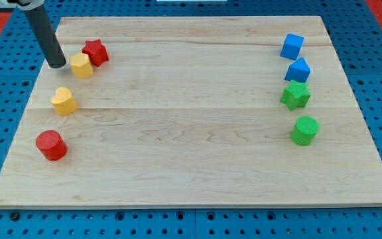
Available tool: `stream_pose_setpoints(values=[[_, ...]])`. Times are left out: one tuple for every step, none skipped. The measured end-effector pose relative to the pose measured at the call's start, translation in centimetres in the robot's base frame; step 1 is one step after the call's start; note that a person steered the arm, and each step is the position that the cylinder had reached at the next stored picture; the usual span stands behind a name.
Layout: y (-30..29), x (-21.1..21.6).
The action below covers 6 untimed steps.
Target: Move your arm towards the red star
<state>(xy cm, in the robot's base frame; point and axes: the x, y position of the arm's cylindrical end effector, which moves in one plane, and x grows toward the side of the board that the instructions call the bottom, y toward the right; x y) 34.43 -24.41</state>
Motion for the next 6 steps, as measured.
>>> stream_pose_setpoints(values=[[3.4,0.1],[3.4,-0.1],[-1.0,-0.3],[-4.5,-1.9],[-2.3,-4.9],[-1.0,-6.9]])
